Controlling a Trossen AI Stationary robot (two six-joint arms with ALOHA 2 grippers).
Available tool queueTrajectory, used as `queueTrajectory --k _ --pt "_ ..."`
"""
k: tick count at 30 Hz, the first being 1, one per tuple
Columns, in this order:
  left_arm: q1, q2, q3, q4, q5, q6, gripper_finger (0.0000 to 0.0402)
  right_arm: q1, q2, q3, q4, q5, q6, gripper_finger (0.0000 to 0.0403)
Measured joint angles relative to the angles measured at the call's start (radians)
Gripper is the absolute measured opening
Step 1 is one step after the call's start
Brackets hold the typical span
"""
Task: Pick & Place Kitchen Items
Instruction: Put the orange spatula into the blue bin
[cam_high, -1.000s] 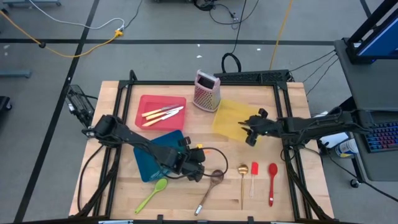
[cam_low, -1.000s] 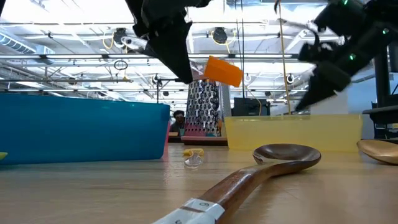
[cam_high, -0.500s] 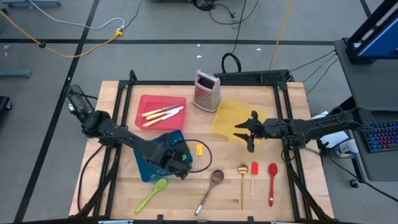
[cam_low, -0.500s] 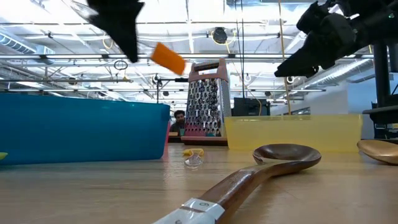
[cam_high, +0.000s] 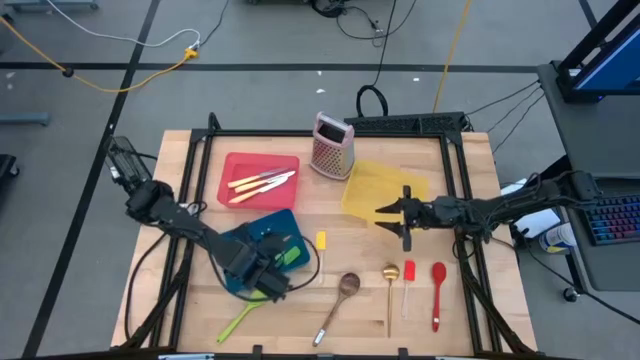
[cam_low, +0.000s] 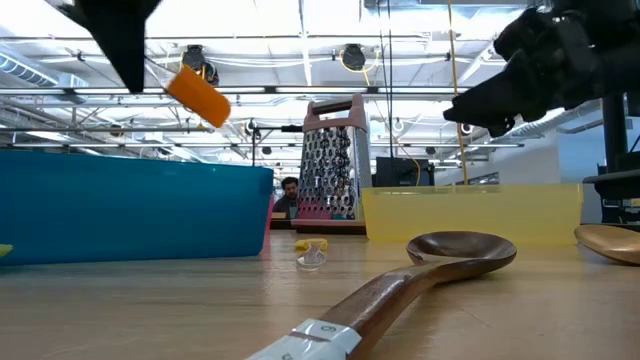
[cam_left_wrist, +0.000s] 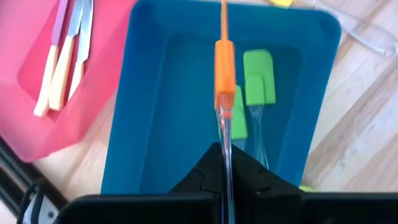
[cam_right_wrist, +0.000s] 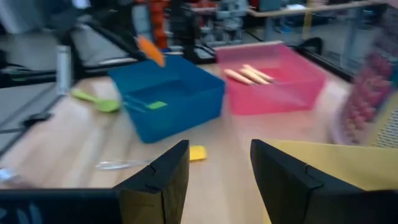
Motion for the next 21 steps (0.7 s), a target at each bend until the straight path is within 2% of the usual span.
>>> queueTrajectory --k 4,7,13,21 --pt "-0.039 0.004 0.0 0.003 -0.059 -0.014 0.0008 0.0 0.0 -0.043 0.081 -0.07 0.019 0.0164" --pt "-0.071 0.005 0.0 0.024 -0.109 -0.004 0.0009 0.001 0.0 -0.058 0.096 -0.07 0.034 0.0164" --pt "-0.109 0.005 -0.009 0.041 -0.13 -0.031 0.0009 0.0 0.0 -0.068 0.097 -0.068 0.034 0.0164" --pt "-0.11 0.005 -0.188 0.177 -0.089 -0.067 0.0009 0.0 0.0 -0.068 0.099 -0.068 0.032 0.0164"
